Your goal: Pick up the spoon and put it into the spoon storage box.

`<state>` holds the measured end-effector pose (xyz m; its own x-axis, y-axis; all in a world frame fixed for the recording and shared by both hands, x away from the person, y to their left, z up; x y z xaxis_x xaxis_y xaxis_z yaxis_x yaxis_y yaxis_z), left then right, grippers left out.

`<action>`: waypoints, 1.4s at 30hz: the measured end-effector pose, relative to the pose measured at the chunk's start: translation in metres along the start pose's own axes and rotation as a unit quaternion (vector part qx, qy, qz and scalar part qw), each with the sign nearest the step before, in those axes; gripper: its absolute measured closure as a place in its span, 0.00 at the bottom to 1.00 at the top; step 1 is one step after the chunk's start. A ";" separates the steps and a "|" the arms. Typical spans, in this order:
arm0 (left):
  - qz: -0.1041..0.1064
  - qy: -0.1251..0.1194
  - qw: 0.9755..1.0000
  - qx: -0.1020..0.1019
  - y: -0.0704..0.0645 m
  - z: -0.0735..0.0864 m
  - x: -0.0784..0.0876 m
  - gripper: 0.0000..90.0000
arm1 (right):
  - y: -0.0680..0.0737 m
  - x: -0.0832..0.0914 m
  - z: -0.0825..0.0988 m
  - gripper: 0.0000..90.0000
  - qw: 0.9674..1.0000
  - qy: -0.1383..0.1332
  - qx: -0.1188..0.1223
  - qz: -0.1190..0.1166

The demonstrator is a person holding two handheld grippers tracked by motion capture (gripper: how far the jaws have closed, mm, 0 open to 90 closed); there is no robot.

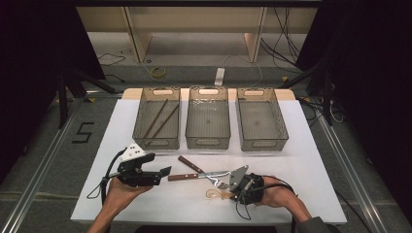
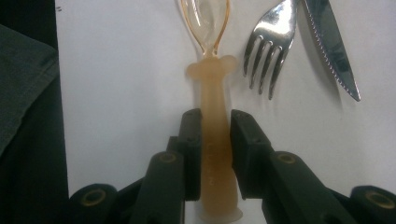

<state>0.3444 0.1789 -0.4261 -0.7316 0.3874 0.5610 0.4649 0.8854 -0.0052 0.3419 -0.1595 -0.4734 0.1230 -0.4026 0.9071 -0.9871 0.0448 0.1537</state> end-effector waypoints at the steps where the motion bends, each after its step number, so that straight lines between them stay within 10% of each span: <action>1: 0.001 0.000 1.000 -0.001 0.000 0.000 0.000 0.23 | 0.000 0.000 0.000 0.84 1.000 -0.002 0.005 0.002; 14: 0.012 -0.015 1.000 0.003 -0.001 -0.001 0.001 0.21 | 0.003 0.012 0.001 0.85 0.999 -0.045 0.009 -0.020; 24: 0.017 -0.030 0.999 0.002 -0.002 -0.001 0.003 0.20 | -0.002 0.025 -0.002 0.85 0.995 -0.092 -0.029 0.012; 42: 0.016 -0.028 0.999 0.000 -0.003 -0.001 0.002 0.20 | -0.023 0.051 -0.016 0.85 0.973 -0.197 -0.105 0.059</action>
<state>0.3423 0.1769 -0.4244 -0.7427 0.4297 0.5135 0.4893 0.8719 -0.0219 0.3721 -0.1669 -0.4244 -0.0788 -0.7016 0.7082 -0.9443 0.2802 0.1724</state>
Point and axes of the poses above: each handheld gripper's, and its own axes: x roughly backward along the jaws, z roughly out of its underside, y roughly to its left, the point moved 1 cm from there along -x, roughly forward along the jaws, and after that the axes turned 15 degrees about -z, right-handed, at the moved point
